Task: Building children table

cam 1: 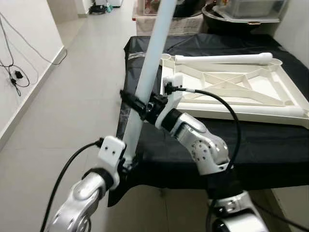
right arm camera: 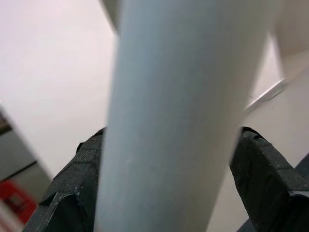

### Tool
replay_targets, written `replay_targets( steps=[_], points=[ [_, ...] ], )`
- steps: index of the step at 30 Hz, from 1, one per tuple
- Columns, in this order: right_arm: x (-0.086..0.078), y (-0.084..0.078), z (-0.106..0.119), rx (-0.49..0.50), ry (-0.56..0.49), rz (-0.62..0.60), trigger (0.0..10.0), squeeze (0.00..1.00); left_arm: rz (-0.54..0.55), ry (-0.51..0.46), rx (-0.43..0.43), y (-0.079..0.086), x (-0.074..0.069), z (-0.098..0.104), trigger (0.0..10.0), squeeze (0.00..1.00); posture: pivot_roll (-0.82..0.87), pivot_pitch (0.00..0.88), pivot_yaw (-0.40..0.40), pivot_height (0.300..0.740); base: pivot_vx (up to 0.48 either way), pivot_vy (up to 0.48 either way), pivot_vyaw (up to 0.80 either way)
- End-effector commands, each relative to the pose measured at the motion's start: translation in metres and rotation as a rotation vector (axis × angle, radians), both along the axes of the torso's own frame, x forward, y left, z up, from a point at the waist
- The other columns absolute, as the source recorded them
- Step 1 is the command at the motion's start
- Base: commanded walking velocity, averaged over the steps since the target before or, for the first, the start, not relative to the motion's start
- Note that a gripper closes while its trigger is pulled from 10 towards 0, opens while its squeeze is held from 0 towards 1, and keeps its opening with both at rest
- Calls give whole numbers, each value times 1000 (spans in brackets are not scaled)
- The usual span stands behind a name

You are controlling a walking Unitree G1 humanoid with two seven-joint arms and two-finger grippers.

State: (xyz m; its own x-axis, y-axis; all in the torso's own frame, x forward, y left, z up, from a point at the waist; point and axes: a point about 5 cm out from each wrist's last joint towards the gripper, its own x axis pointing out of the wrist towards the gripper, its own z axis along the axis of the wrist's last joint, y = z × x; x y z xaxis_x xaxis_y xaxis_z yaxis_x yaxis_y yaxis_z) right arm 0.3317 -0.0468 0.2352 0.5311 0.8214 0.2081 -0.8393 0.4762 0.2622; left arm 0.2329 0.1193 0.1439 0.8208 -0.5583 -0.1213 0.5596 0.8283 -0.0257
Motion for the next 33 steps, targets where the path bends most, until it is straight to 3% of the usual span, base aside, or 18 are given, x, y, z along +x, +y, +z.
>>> replay_targets(
  steps=[1, 3, 5, 15, 18, 23, 33],
  points=[
    [-4, 2, -9, -23, 24, 160, 10000, 0, -110, 9, -94, -7, -16, 11, 10000, 0, 28, 128, 10, 740, 0, 0, 0],
    [-4, 2, -9, -23, 24, 160, 10000, 0, -110, 9, -94, -7, -16, 11, 10000, 0, 28, 128, 10, 740, 0, 0, 0],
    [-8, -3, -13, -26, 70, 303, 10000, 0, -158, 59, -146, -8, -29, 10, 10000, 0, 28, 128, 10, 740, 0, 0, 0],
    [-19, -14, -16, 4, 150, 557, 10000, 0, -209, 124, -225, -11, -45, 12, 10000, 0, 31, 126, 10, 740, 0, 0, 0],
    [-26, -20, -14, 45, 195, 708, 10000, 0, -250, 147, -222, -11, -51, 12, 10000, 0, 31, 126, 10, 740, 0, 0, 0],
    [-30, -24, -14, 48, 194, 778, 10000, 0, -231, 154, -267, -10, -49, 15, 10000, 0, 30, 123, 5, 740, 0, 0, 0],
    [-35, -19, -17, 22, 177, 854, 10000, 0, -255, 197, -298, -19, -59, 13, 10000, 0, 28, 113, 6, 740, 0, 0, 0]
  ],
)
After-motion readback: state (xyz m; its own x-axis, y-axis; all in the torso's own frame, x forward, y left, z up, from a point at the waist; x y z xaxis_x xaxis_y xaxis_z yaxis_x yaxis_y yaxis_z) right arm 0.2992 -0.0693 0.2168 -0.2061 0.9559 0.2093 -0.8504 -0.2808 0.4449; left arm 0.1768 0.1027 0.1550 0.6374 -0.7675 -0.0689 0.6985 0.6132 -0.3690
